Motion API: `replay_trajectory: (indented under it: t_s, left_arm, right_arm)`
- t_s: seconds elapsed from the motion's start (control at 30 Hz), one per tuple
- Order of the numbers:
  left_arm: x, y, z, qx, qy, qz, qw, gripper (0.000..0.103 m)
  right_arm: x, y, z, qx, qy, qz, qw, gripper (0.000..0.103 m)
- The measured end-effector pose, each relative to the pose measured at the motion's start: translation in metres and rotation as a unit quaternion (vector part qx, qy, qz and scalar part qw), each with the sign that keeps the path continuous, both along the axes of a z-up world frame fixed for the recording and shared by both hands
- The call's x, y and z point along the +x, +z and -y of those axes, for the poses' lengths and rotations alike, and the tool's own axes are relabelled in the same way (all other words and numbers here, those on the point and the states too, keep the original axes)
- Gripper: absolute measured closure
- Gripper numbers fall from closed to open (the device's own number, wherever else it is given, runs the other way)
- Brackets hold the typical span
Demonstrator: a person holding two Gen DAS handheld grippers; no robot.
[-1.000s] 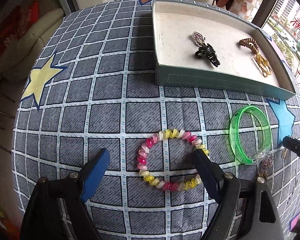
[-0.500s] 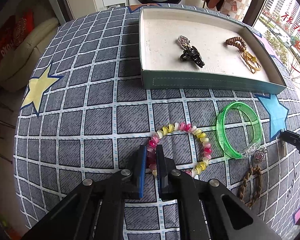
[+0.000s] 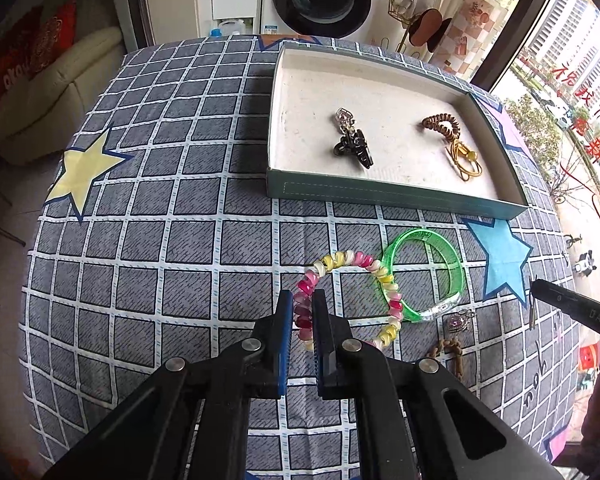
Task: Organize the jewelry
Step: 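Carry beaded bracelet and beige hair clip into the tray, open both tools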
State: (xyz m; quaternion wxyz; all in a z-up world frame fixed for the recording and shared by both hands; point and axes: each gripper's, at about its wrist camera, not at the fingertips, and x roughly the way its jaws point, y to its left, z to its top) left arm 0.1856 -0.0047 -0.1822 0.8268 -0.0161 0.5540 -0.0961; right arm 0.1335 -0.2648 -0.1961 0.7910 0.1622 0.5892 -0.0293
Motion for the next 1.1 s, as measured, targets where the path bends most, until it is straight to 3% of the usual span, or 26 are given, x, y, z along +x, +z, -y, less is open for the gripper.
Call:
replay_trajectory:
  t_s: [0.57, 1.1]
  left_arm:
    - [0.033, 0.057, 0.021, -0.038, -0.004, 0.052, 0.9979, 0.081]
    - [0.099, 0.052, 0.069, -0.035, -0.008, 0.058, 0.9976, 0.081]
  right_arm:
    - [0.037, 0.053, 0.019, 0.043, 0.013, 0.06, 0.997, 0.098]
    - [0.111, 0.05, 0.033, 0.071, 0.034, 0.071, 0.994, 0.098]
